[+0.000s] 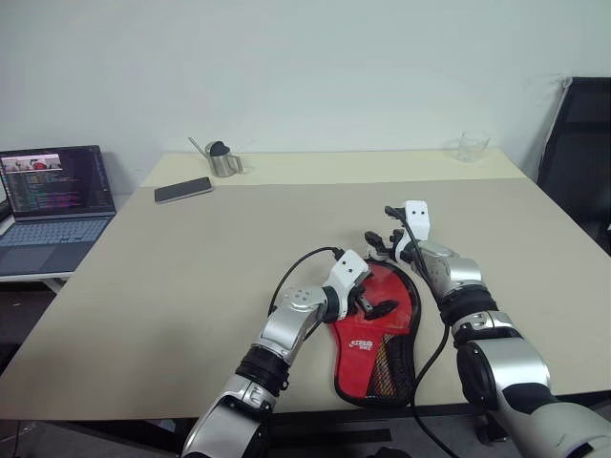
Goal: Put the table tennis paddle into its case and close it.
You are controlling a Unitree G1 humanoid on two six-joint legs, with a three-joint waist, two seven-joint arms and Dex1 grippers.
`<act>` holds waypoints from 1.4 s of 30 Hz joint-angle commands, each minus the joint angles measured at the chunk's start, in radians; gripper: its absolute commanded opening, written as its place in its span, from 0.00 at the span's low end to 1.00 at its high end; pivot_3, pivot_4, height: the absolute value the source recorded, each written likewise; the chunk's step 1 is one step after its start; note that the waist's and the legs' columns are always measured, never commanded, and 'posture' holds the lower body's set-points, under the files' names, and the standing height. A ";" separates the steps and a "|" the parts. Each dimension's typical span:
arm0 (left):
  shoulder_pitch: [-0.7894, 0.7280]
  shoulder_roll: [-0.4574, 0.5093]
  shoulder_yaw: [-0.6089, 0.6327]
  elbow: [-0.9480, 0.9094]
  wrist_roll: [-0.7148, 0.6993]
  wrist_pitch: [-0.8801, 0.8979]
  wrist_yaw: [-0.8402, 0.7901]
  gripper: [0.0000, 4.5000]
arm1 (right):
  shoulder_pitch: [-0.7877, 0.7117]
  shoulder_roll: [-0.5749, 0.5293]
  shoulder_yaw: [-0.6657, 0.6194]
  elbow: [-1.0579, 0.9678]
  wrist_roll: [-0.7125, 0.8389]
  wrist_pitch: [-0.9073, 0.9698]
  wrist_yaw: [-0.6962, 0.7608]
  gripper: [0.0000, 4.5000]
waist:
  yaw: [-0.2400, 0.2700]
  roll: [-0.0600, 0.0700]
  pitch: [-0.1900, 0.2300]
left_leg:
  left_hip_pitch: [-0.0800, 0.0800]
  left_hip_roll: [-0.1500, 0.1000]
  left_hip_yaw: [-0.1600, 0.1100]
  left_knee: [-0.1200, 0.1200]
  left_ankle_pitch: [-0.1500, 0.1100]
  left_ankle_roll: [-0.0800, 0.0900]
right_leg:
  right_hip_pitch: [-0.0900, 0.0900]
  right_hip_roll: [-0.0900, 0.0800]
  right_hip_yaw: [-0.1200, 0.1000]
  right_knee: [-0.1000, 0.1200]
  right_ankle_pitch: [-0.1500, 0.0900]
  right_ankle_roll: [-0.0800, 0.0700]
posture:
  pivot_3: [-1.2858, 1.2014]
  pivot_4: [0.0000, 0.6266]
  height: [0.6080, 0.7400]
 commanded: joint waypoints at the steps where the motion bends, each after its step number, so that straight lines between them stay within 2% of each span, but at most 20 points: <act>1: 0.003 -0.012 -0.011 -0.063 -0.006 0.055 0.016 0.99 | -0.036 0.004 0.013 -0.015 -0.009 0.019 0.024 1.00 | 0.000 0.000 0.000 | 0.000 0.000 0.000 0.000 0.000 0.000 | 0.000 0.000 0.000 0.000 0.000 0.000 | 0.52 0.24 1.00; 13: 0.011 -0.016 -0.017 -0.068 -0.003 0.092 0.054 0.99 | -0.010 0.000 0.045 -0.027 -0.055 0.141 -0.005 1.00 | 0.000 0.000 0.000 | 0.001 0.000 0.000 0.000 0.000 0.000 | 0.000 0.000 0.000 0.000 0.000 0.000 | 0.52 0.24 1.00; 16: 0.008 -0.013 -0.024 -0.068 -0.002 0.092 0.051 1.00 | -0.008 0.009 0.039 -0.039 -0.050 0.140 -0.013 0.86 | 0.000 0.000 0.000 | 0.001 0.000 0.000 0.000 0.000 0.000 | 0.001 0.000 0.000 0.000 0.000 0.000 | 0.52 0.24 1.00; 22: 0.004 -0.014 -0.024 -0.063 -0.009 0.105 0.046 1.00 | -0.011 0.012 0.026 -0.052 -0.041 0.132 -0.021 0.42 | 0.001 0.001 0.000 | 0.001 0.000 -0.001 0.000 0.000 0.000 | 0.001 0.000 0.000 -0.001 0.000 0.000 | 0.52 0.24 1.00; 25: 0.004 -0.019 -0.021 -0.060 -0.019 0.130 0.041 1.00 | -0.013 0.004 0.026 -0.062 -0.041 0.140 -0.014 0.24 | 0.001 0.001 0.000 | 0.001 0.000 -0.001 0.000 0.000 0.000 | 0.001 0.000 -0.001 -0.001 0.000 0.000 | 0.52 0.24 1.00; 26: 0.003 -0.020 -0.022 -0.060 -0.019 0.131 0.040 1.00 | -0.013 0.001 0.027 -0.065 -0.042 0.142 -0.012 0.21 | 0.001 0.001 0.000 | 0.001 0.000 -0.001 0.000 0.000 0.000 | 0.001 0.000 -0.001 -0.001 0.000 0.000 | 0.52 0.24 1.00; 28: 0.002 -0.022 -0.025 -0.058 -0.020 0.131 0.040 1.00 | -0.011 -0.004 0.032 -0.071 -0.048 0.142 -0.009 0.18 | 0.001 0.001 0.000 | 0.001 0.000 -0.001 0.000 0.000 0.000 | 0.002 0.000 -0.001 -0.001 0.000 0.000 | 0.52 0.24 1.00; 42: 0.003 -0.047 -0.053 -0.047 -0.023 0.143 0.017 1.00 | -0.022 -0.082 0.010 -0.042 -0.082 0.114 -0.069 0.18 | 0.012 0.001 0.000 | 0.001 -0.001 -0.002 0.000 0.000 0.000 | 0.003 -0.002 -0.002 -0.002 0.000 0.000 | 0.52 0.24 1.00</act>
